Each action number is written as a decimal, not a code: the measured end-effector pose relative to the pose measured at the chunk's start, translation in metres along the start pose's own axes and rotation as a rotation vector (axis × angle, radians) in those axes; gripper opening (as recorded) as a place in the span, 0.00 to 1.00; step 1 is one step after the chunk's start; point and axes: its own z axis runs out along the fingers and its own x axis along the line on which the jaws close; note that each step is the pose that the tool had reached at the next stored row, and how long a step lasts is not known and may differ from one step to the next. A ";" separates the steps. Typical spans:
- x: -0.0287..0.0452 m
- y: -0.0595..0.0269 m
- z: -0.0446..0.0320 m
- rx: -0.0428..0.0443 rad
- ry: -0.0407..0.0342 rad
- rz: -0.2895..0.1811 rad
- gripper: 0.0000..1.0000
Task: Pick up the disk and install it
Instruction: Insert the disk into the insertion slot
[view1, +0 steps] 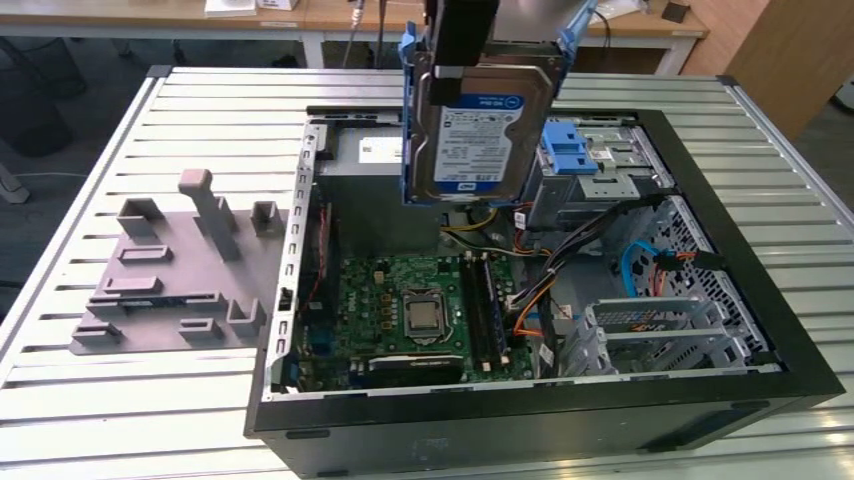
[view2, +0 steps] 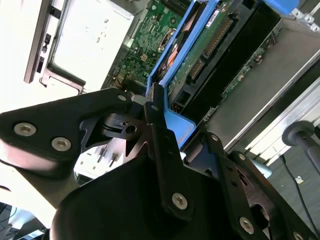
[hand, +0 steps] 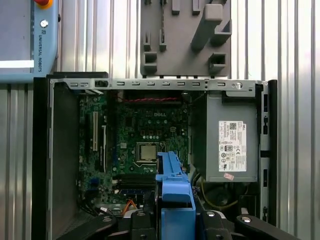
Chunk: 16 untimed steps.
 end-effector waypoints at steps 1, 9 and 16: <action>0.0002 -0.0020 0.0001 0.0000 -0.0001 0.000 0.36; 0.0012 -0.0184 0.0004 0.0000 0.0000 0.000 0.36; 0.0026 -0.0252 0.0013 -0.0001 0.0006 0.000 0.36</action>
